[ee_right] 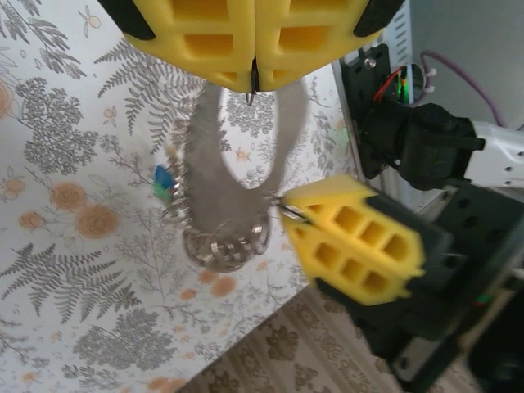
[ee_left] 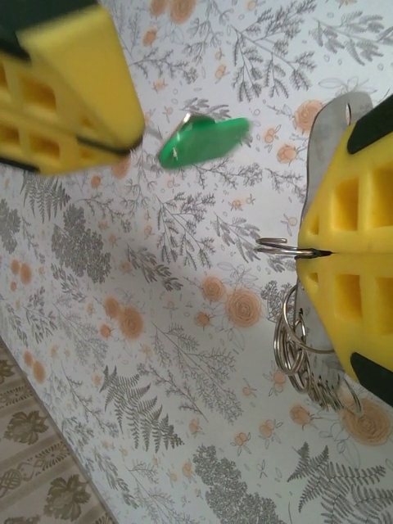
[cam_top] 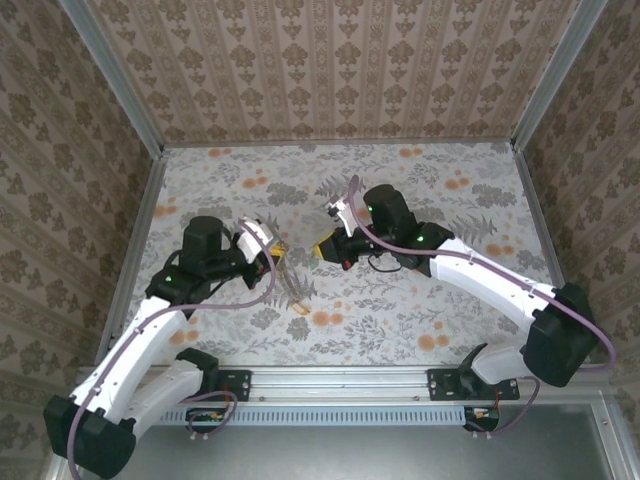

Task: Put the keys on the keyring

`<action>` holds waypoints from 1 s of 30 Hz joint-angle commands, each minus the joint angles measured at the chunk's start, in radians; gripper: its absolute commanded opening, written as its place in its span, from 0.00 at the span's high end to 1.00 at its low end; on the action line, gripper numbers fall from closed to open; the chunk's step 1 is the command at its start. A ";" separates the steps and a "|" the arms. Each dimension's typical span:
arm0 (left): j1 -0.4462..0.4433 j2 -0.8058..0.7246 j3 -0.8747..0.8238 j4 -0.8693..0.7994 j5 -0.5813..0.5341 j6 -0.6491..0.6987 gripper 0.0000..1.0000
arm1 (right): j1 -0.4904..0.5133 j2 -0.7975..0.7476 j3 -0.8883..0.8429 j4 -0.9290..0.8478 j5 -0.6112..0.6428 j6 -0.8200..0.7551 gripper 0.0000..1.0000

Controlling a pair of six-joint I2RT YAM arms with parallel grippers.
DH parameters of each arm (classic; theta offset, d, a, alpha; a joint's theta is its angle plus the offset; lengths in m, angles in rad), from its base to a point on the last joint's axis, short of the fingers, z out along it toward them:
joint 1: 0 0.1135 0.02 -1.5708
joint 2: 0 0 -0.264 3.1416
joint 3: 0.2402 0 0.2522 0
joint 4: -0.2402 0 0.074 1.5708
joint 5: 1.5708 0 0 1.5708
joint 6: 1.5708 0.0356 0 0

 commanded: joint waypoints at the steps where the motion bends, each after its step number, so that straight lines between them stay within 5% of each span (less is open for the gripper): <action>1: -0.037 0.023 0.005 0.088 -0.020 0.008 1.00 | 0.005 -0.043 -0.008 0.060 -0.063 0.022 1.00; 30: -0.162 0.151 0.093 0.188 -0.067 -0.032 1.00 | 0.039 0.007 0.063 -0.061 0.138 0.013 1.00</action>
